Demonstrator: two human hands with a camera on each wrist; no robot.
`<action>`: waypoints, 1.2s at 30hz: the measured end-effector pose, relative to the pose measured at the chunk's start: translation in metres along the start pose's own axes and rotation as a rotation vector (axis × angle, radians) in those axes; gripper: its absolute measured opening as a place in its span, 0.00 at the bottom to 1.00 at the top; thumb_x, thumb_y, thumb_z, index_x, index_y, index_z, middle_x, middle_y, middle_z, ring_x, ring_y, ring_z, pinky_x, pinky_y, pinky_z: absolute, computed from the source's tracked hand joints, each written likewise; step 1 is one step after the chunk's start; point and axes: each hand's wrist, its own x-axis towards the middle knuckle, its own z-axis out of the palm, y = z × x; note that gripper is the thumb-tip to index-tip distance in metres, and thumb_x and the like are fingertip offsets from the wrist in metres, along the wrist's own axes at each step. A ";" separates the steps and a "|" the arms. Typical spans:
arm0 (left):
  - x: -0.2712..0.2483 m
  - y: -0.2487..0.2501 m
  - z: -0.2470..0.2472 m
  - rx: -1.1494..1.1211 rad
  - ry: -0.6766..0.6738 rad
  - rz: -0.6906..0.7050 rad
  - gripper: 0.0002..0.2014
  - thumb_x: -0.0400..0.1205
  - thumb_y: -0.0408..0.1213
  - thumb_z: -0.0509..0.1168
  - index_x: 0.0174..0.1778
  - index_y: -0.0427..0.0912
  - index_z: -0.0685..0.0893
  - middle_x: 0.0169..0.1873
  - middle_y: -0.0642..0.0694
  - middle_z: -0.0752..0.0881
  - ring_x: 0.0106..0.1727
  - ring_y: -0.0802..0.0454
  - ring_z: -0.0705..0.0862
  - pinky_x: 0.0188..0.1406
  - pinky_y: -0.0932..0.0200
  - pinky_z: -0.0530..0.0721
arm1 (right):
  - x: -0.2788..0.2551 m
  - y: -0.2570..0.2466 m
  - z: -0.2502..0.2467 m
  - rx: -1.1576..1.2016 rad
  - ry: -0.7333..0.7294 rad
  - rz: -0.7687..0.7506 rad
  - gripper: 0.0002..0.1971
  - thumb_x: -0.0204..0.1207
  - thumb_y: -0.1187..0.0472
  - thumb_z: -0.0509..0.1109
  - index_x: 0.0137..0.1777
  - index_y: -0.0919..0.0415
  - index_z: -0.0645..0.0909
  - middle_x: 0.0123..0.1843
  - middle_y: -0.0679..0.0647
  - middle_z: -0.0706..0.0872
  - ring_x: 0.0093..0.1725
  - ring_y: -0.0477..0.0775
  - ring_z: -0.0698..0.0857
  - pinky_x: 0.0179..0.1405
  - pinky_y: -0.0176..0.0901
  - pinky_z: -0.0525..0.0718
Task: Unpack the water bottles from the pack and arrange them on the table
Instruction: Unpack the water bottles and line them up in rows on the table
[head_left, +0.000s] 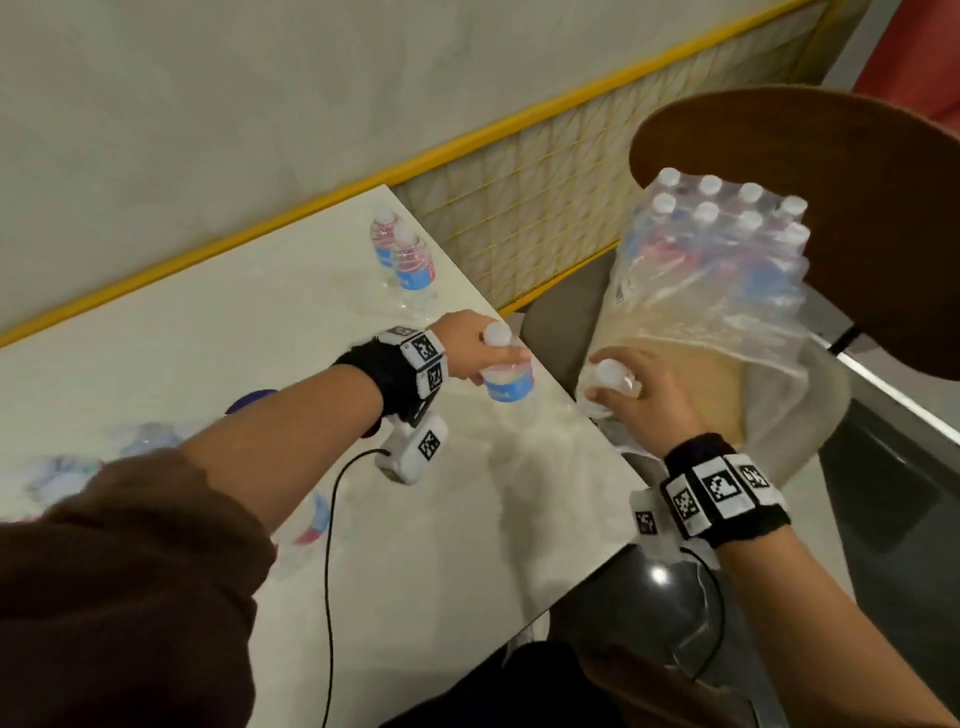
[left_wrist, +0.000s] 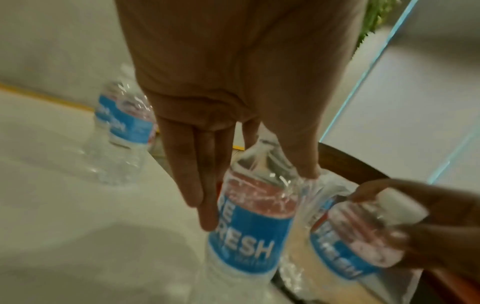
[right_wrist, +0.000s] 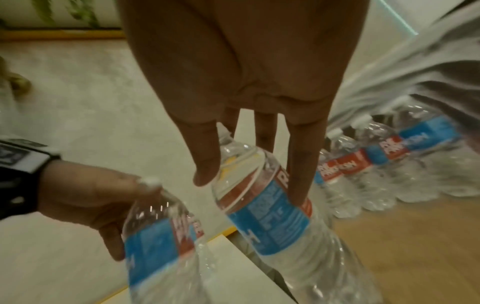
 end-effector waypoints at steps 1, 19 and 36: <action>-0.005 -0.006 -0.007 0.099 -0.036 -0.025 0.24 0.71 0.61 0.70 0.52 0.46 0.87 0.45 0.44 0.90 0.38 0.43 0.90 0.45 0.54 0.87 | -0.006 -0.007 0.003 -0.042 -0.004 -0.050 0.16 0.68 0.61 0.78 0.54 0.49 0.83 0.53 0.45 0.80 0.55 0.50 0.79 0.56 0.40 0.75; -0.075 -0.065 -0.078 0.671 -0.426 -0.327 0.26 0.77 0.27 0.70 0.72 0.46 0.77 0.72 0.44 0.74 0.38 0.52 0.82 0.25 0.71 0.81 | -0.102 -0.144 0.190 -0.110 -0.960 -0.417 0.26 0.72 0.58 0.74 0.70 0.51 0.75 0.66 0.59 0.77 0.66 0.59 0.75 0.70 0.50 0.73; -0.041 0.043 0.001 0.537 -0.391 -0.055 0.20 0.85 0.43 0.59 0.75 0.53 0.72 0.74 0.49 0.71 0.73 0.47 0.71 0.68 0.52 0.77 | -0.080 -0.080 0.131 -0.135 -0.882 -0.062 0.27 0.73 0.47 0.73 0.70 0.55 0.74 0.68 0.54 0.80 0.63 0.54 0.82 0.66 0.48 0.79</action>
